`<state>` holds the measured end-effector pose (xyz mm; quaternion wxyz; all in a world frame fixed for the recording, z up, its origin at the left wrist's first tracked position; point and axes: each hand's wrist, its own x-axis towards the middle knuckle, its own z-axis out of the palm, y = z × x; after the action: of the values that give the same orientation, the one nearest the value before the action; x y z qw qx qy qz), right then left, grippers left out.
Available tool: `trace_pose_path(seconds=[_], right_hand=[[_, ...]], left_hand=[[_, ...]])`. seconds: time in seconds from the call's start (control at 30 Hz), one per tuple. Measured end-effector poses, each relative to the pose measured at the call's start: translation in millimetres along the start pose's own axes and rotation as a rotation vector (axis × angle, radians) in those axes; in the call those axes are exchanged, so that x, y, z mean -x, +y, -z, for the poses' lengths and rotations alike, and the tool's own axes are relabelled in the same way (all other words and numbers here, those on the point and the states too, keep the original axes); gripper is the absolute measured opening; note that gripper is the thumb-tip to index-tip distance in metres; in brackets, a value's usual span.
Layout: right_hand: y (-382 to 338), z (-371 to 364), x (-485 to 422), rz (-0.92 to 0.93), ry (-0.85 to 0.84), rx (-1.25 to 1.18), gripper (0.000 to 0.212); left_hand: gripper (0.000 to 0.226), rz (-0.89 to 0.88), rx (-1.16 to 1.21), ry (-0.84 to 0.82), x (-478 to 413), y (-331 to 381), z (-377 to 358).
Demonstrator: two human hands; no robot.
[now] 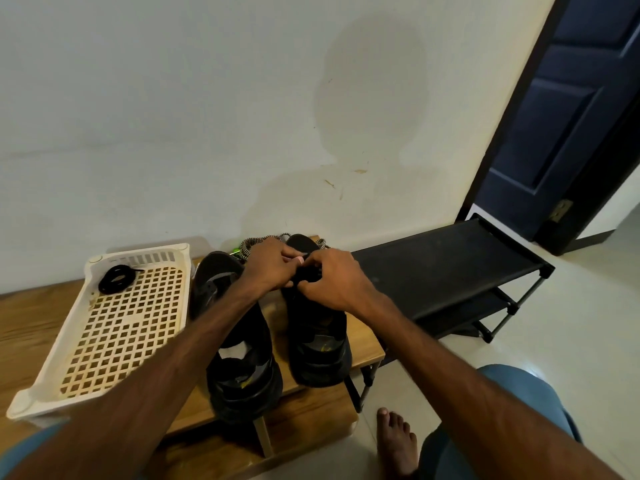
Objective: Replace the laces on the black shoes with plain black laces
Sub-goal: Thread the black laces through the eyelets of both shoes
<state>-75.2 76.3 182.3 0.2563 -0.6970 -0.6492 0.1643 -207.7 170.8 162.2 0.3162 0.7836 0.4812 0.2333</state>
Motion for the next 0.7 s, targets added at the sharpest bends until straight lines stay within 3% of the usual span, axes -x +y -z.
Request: trace_pose_path(seconds=[0.3, 0.4, 0.5, 0.6, 0.7], right_hand=[[6.4, 2.7, 2.5, -0.018, 0.011, 0.066, 0.049], [-13.1, -1.6, 3.5, 0.059, 0.092, 0.119, 0.049], [-40.4, -6.4, 4.1, 0.177, 0.148, 0.066, 0.042], [-60.2, -17.1, 3.4, 0.242, -0.023, -0.026, 0.041], [-64.5, -31.7, 3.4, 0.193, -0.202, -0.047, 0.050]], left_hand=[[0.033, -0.029, 0.070, -0.026, 13.7, 6.8, 15.3], [0.019, -0.123, -0.108, 0.036, 28.2, -4.2, 40.6], [0.019, -0.106, -0.245, 0.048, 48.3, -19.6, 70.8], [0.030, 0.042, -0.398, 0.060, 63.2, -34.7, 96.3], [0.038, 0.171, -0.367, 0.002, 76.4, -42.0, 104.6]])
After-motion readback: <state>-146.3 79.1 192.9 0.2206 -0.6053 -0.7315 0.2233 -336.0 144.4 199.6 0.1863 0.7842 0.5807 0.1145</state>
